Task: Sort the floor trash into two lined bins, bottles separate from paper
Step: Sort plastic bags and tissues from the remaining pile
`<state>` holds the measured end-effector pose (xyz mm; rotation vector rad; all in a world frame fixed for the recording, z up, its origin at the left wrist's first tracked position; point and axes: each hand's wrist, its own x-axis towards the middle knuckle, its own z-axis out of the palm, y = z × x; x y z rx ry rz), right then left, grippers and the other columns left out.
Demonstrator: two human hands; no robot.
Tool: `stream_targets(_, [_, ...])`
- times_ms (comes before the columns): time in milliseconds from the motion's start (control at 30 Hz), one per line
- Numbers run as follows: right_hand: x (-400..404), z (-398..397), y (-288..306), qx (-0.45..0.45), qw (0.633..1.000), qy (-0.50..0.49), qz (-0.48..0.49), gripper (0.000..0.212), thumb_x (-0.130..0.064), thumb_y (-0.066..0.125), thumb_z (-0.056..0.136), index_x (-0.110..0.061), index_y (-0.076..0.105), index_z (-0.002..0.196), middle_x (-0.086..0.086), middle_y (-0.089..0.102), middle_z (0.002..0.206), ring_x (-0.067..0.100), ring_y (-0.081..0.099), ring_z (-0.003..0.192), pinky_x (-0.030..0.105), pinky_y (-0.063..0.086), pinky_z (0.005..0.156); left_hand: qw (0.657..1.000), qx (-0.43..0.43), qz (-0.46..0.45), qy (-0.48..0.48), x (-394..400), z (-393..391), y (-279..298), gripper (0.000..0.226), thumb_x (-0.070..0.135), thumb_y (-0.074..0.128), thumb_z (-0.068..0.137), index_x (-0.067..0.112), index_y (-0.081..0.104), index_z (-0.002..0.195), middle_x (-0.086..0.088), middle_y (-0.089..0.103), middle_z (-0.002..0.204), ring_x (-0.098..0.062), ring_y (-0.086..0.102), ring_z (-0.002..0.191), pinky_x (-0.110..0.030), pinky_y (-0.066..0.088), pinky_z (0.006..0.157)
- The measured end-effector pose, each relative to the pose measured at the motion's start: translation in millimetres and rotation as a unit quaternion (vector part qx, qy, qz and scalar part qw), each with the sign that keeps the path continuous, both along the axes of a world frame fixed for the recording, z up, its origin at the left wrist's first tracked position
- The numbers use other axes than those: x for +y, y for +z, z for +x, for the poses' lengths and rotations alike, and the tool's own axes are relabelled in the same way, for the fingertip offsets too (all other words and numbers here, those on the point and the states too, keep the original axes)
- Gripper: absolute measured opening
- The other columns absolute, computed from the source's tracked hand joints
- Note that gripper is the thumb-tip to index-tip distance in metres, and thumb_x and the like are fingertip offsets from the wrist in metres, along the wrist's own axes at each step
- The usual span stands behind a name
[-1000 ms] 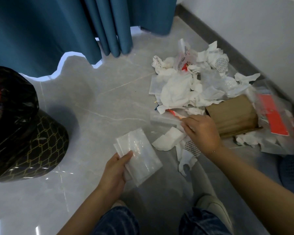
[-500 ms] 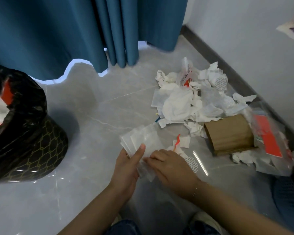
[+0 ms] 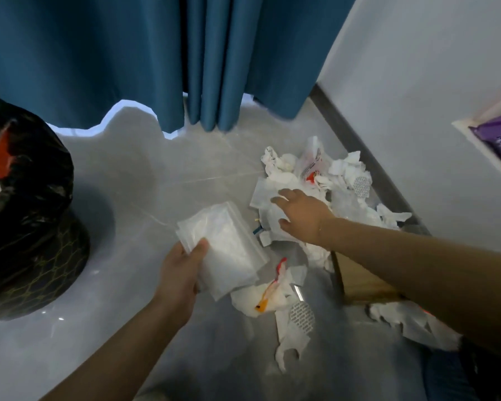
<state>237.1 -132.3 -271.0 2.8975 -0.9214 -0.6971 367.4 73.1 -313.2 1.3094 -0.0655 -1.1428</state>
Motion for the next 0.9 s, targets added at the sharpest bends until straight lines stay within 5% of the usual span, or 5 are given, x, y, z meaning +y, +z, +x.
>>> stream_targets(200, [8, -6, -44, -0.012, 0.971, -0.221, 0.086, 0.072, -0.031, 0.046, 0.095, -0.021, 0.000, 0.150, 0.012, 0.023, 0.149, 0.035, 0.046, 0.122, 0.041, 0.042, 0.094, 1.000, 0.015, 0.014, 0.010, 15, 11, -14, 0.032, 0.024, 0.055, 0.092, 0.016, 0.055, 0.124, -0.006, 0.067, 0.113, -0.025, 0.063, 0.103, -0.039, 0.055, 0.073])
stream_targets(333, [6, -21, -33, 0.022, 0.984, -0.164, 0.063, 0.037, -0.039, 0.028, 0.100, -0.014, 0.050, 0.118, 0.010, 0.062, 0.105, 0.023, 0.059, 0.095, 0.033, 0.046, 0.088, 0.999, 0.020, 0.030, 0.009, 21, 16, -24, 0.036, 0.027, 0.058, 0.090, 0.016, 0.057, 0.124, -0.006, 0.068, 0.114, -0.026, 0.064, 0.103, -0.040, 0.055, 0.076])
stream_targets(467, [-6, -25, -11, 0.005, 0.988, -0.149, 0.049, 0.039, -0.039, 0.034, 0.098, -0.015, 0.055, 0.074, 0.001, 0.055, 0.073, 0.017, 0.056, 0.073, 0.029, 0.047, 0.075, 1.000, 0.015, 0.026, 0.000, 21, 15, -27, 0.037, 0.027, 0.058, 0.088, 0.016, 0.057, 0.124, -0.007, 0.068, 0.113, -0.027, 0.064, 0.103, -0.040, 0.054, 0.077])
stream_targets(633, [-21, 2, -13, -0.161, 0.984, -0.050, -0.049, 0.029, -0.031, 0.049, 0.093, -0.016, 0.057, 0.116, 0.004, 0.051, 0.118, 0.021, 0.048, 0.110, 0.032, 0.045, 0.088, 1.000, 0.005, 0.026, -0.016, 15, 14, -25, 0.042, 0.029, 0.059, 0.085, 0.019, 0.053, 0.126, -0.007, 0.065, 0.116, -0.029, 0.062, 0.105, -0.045, 0.054, 0.080])
stream_targets(900, [-21, 40, -56, -0.020, 0.992, -0.103, -0.070, 0.039, -0.030, 0.054, 0.090, -0.010, 0.049, 0.122, 0.009, 0.052, 0.121, 0.027, 0.046, 0.114, 0.034, 0.035, 0.094, 0.998, -0.009, 0.063, -0.010, 12, 17, -21, 0.029, 0.026, 0.058, 0.089, 0.018, 0.059, 0.117, -0.007, 0.069, 0.109, -0.029, 0.065, 0.099, -0.052, 0.054, 0.081])
